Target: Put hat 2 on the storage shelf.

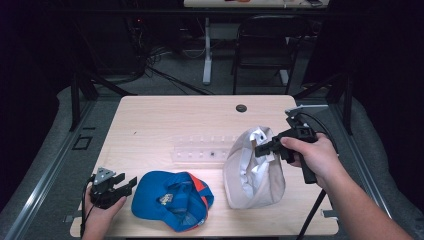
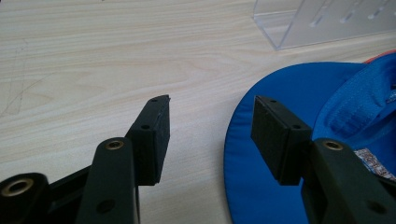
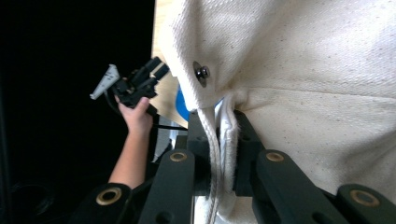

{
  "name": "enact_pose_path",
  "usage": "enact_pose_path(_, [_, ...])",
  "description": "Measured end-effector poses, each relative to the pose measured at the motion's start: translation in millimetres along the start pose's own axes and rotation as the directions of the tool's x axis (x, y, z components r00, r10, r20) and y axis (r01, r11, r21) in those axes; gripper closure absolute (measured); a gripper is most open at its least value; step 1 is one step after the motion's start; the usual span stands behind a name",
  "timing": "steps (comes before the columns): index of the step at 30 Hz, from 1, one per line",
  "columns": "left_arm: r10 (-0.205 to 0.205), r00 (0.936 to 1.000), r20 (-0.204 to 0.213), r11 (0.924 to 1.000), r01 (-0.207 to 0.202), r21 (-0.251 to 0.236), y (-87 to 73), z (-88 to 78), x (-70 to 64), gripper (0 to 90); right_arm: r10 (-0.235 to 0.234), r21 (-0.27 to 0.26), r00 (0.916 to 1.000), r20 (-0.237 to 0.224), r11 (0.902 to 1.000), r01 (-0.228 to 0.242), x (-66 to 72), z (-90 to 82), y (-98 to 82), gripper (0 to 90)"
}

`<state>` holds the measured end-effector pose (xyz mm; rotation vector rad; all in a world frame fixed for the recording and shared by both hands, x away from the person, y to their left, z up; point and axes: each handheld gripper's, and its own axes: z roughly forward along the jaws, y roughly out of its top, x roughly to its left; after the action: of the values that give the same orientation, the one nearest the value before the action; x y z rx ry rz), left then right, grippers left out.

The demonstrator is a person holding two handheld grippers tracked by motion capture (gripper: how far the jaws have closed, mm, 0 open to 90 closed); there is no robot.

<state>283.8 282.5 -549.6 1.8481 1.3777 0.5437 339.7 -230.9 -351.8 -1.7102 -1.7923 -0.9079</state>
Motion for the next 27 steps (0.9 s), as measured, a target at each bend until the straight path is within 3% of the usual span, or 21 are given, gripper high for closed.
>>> enact_pose_path(7, [0.003, 1.0, 0.0, 1.0, -0.003, 0.002, 0.2, -0.6, 0.7, 47.6, -0.016, -0.02, 0.9986, -0.05, 0.9997, 0.015, 17.9, 2.5, 11.1, 81.4])
enact_pose_path(27, [0.002, 1.0, 0.009, 1.0, -0.002, 0.003, 0.9, -1.0, 1.7, 47.6, -0.022, -0.067, 0.996, -0.086, 0.9976, 0.016, 57.8, 9.1, 46.8, 81.4])
